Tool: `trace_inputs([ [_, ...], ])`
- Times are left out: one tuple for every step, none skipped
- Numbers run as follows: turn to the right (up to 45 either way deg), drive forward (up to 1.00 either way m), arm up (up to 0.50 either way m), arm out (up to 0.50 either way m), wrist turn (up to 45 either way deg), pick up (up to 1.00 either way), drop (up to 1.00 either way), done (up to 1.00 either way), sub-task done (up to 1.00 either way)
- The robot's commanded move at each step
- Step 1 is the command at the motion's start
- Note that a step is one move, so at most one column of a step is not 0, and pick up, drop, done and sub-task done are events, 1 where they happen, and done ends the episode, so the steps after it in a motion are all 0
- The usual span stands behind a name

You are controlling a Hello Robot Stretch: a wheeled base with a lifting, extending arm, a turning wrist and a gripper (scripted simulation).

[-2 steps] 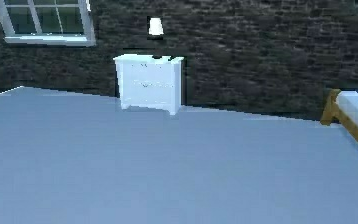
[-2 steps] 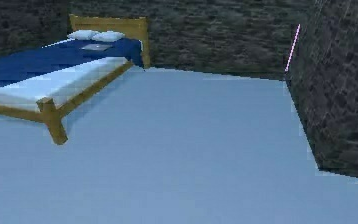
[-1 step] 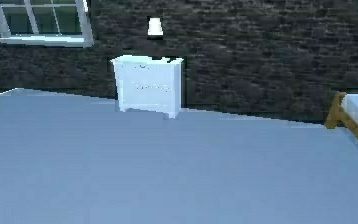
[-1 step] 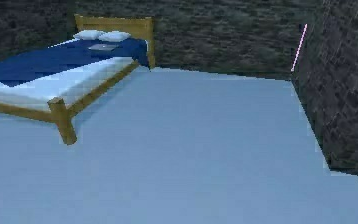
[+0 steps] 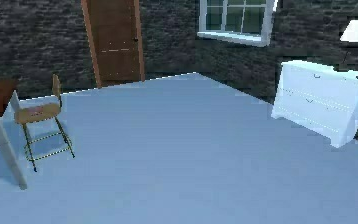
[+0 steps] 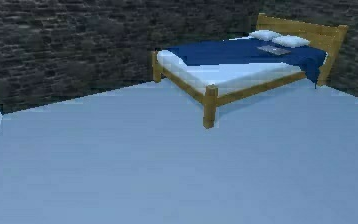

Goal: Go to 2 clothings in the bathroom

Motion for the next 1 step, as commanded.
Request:
trace_inputs([
  [-18.0,0.00,0.00,0.00,0.0,0.00,0.00,0.00,0.00],
])
